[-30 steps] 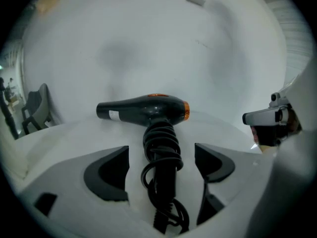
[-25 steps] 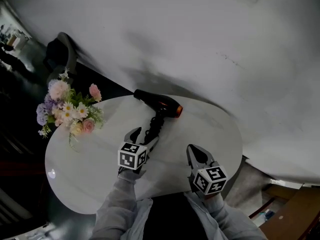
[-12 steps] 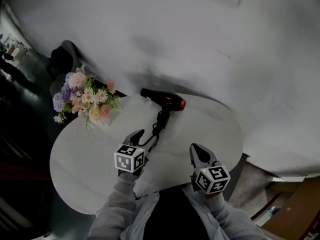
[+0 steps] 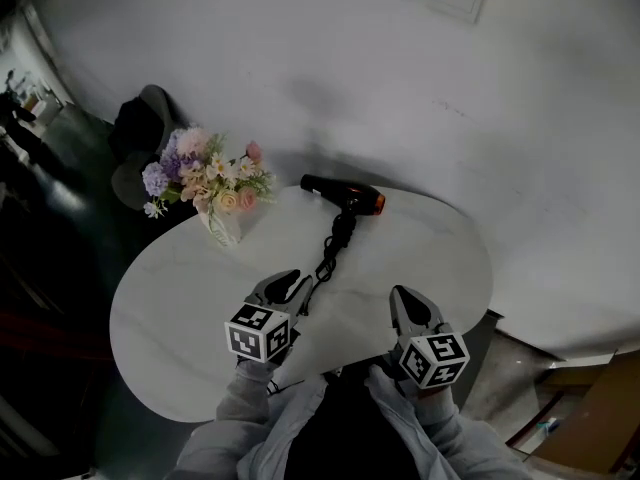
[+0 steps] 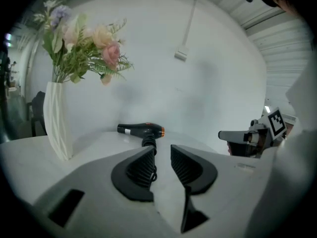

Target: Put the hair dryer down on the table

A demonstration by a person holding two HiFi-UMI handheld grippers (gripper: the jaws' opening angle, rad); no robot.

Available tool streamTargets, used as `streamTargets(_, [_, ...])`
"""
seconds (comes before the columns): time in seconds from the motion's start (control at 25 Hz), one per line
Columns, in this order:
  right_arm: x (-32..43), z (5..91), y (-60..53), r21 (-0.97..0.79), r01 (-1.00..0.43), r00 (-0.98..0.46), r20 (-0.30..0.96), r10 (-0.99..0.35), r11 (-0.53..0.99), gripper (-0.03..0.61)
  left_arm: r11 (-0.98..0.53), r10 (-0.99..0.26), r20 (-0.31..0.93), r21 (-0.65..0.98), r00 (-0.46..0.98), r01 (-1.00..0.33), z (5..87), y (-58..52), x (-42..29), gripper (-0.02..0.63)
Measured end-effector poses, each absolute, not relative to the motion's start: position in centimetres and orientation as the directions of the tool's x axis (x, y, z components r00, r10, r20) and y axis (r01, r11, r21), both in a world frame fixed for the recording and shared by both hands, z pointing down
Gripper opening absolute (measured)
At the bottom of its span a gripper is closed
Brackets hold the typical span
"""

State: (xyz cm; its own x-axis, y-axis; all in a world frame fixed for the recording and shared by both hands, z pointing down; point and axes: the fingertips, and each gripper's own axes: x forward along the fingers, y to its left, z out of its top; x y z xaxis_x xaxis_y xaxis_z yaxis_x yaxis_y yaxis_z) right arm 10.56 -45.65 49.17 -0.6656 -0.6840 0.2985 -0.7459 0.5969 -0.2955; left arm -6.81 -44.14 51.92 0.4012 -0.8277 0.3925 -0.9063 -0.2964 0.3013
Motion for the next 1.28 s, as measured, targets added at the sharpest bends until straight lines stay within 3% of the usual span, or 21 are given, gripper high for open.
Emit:
streamTargets(0.28, [9.9, 48.2, -44.0, -0.249, -0.737, -0.676, 0.289, -0.678, 0.628, 0.009, -0.285, -0.865, 0.334, 0.287, 0.374, -0.915, 50.0, -40.6, -7.9, 0.003])
streamTargets(1.28, [8.2, 48.1, -42.7, -0.192, -0.722, -0.689, 0.297, -0.661, 0.665, 0.009, -0.26, -0.882, 0.322, 0.274, 0.343, -0.926, 51.0, -39.0, -9.8, 0.002])
